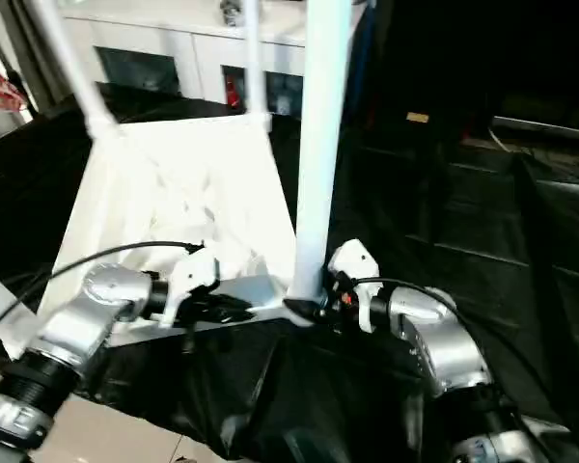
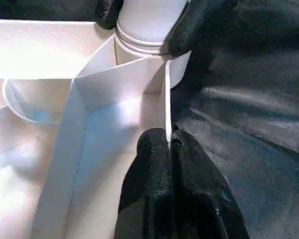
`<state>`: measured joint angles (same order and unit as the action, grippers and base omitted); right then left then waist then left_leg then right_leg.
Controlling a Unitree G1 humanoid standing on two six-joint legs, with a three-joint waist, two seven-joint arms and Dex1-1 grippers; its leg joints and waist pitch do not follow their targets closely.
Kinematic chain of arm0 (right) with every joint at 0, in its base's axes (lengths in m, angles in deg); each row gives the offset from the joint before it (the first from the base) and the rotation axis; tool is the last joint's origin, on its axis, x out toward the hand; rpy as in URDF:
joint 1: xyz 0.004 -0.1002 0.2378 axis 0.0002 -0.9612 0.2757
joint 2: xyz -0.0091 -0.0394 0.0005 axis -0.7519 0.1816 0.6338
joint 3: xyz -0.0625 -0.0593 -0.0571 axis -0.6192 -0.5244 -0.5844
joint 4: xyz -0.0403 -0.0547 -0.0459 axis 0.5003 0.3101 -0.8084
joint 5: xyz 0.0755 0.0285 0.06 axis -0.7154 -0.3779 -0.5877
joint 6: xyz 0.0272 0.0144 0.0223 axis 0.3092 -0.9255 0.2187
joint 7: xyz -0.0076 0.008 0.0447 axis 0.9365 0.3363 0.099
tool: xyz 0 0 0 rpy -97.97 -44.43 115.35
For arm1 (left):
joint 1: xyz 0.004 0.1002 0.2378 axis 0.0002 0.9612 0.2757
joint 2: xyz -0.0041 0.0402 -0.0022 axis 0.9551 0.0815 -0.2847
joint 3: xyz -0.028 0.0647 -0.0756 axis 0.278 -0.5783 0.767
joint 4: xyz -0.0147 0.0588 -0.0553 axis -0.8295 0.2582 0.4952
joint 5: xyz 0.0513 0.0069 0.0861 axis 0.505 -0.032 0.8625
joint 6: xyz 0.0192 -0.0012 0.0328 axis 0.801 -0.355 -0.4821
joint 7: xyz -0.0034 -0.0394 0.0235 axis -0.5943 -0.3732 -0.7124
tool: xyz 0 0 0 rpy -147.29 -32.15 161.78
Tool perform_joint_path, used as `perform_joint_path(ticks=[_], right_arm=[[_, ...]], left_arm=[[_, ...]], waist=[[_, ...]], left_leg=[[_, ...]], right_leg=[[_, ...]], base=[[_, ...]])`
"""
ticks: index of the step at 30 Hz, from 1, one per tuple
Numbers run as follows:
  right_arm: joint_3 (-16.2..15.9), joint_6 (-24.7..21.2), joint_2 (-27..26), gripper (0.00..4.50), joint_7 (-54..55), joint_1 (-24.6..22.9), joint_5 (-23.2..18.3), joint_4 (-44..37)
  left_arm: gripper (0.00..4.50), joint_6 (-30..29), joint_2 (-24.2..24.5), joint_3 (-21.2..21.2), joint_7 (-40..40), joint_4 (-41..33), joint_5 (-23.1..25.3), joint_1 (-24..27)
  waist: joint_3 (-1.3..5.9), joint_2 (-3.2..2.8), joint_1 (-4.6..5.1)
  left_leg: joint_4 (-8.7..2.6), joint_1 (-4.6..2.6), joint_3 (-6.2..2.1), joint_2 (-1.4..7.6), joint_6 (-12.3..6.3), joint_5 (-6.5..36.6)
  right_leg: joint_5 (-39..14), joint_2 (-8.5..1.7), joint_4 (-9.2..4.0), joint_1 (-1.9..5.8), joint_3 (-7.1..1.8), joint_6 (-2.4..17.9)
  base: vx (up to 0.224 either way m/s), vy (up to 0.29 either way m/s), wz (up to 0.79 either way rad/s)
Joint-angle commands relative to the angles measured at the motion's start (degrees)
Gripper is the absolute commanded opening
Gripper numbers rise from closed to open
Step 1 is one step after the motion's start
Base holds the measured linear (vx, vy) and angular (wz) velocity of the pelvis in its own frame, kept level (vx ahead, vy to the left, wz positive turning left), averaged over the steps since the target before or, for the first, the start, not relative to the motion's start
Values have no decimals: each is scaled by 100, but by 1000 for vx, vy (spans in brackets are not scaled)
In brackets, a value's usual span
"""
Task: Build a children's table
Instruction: Rotate leg to tighten
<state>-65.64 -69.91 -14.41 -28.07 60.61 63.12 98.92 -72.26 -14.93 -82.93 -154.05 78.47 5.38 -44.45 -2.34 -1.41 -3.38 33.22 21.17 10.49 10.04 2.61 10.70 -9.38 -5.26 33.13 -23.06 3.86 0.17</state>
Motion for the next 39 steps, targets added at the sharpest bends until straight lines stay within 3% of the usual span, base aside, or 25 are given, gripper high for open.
perform_joint_path(ticks=[1, 4, 10, 15, 17, 19, 20, 22, 23, 26, 29, 33, 36, 39], right_arm=[[-272, 7, 3, 272, -302, 44, 67, 88], [-352, 50, 38, 269, -396, 63, 85, 107], [-393, 65, 9, 267, -441, 43, 52, 86], [-201, -87, -243, 267, 33, -66, 0, 99], [-32, 0, -547, 266, 892, -70, 191, 364], [57, 47, -743, 266, 1428, -77, 312, 511], [124, 66, -881, 266, 1806, -71, 390, 605], [268, 49, -1115, 266, 2381, -56, 452, 728], [472, 7, -1445, 266, 3071, -44, 460, 817], [671, -48, -1852, 266, 3791, -51, 458, 839], [622, 59, -2191, 266, 4363, -16, 646, 903], [469, 221, -2301, 266, 4308, -2, 676, 851], [630, 258, -2247, 329, 4069, 25, 488, 799], [608, 207, -2039, 339, 3753, 61, 440, 675]], left_arm=[[0, 106, -56, -151, -232, -97, -142, -150], [0, 114, -22, -150, -293, -60, -163, -180], [0, 135, 3, -113, -300, -4, -144, -211], [0, 187, -244, 61, 402, 264, 16, -336], [0, 141, -431, 118, 916, 405, 159, -431], [0, 74, -557, 144, 1210, 443, 228, -466], [0, 30, -637, 150, 1349, 430, 251, -468], [0, -48, -759, 153, 1559, 397, 288, -456], [0, -157, -926, 159, 1861, 354, 347, -432], [0, -298, -1165, 161, 2229, 284, 409, -387], [0, -391, -1414, 97, 2504, 169, 453, -281], [0, -353, -1482, -31, 2430, 66, 443, -190], [0, -246, -1365, -33, 2169, -10, 362, -168], [0, -142, -1194, -39, 1889, -80, 271, -149]], waist=[[328, 58, -6], [323, 68, -13], [337, 68, -16], [320, 80, -19], [301, 82, -11], [285, 85, 17], [274, 80, 40], [271, 85, 83], [267, 52, 110], [267, 71, 173], [266, 60, 182], [290, 62, 174], [300, 64, 166], [307, 49, 161]], left_leg=[[-380, -73, -65, 326, -441, 1138], [-386, -81, -66, 325, -353, 1232], [-374, -61, -66, 316, -393, 1093], [-384, -77, -68, 316, -345, 1232], [-397, -105, -69, 314, -233, 1436], [-425, -93, -101, 295, -88, 1676], [-441, -109, -114, 302, 18, 1830], [-459, -84, -141, 288, 59, 1961], [-462, -103, -143, 289, 86, 2042], [-461, -99, -160, 272, 111, 2179], [-461, -105, -150, 271, 96, 2186], [-468, -72, -144, 279, 22, 2030], [-463, -56, -127, 278, -45, 1858], [-453, -32, -116, 274, -130, 1673]], right_leg=[[-1204, -323, -304, 266, -240, 1444], [-1321, -324, -314, 263, -252, 1396], [-1131, -318, -292, 279, -244, 1423], [-1403, -324, -330, 260, -249, 1368], [-1756, -333, -372, 225, -257, 1299], [-2262, -347, -422, 234, -236, 1115], [-2510, -346, -451, 200, -239, 975], [-2725, -347, -472, 217, -222, 858], [-2782, -342, -496, 185, -228, 815], [-2962, -340, -525, 173, -215, 723], [-2909, -332, -541, 139, -227, 715], [-2506, -322, -497, 173, -242, 755], [-2105, -319, -452, 200, -254, 879], [-1821, -324, -418, 241, -255, 988]], base=[[0, 0, 0], [0, 0, 0], [0, 0, 0], [0, 0, 0], [0, 0, 0], [0, 0, 0], [0, 0, 0], [0, 0, 0], [0, 0, 0], [0, 0, 0], [0, 0, 0], [0, 0, 0], [0, 0, 0], [0, 0, 0]])
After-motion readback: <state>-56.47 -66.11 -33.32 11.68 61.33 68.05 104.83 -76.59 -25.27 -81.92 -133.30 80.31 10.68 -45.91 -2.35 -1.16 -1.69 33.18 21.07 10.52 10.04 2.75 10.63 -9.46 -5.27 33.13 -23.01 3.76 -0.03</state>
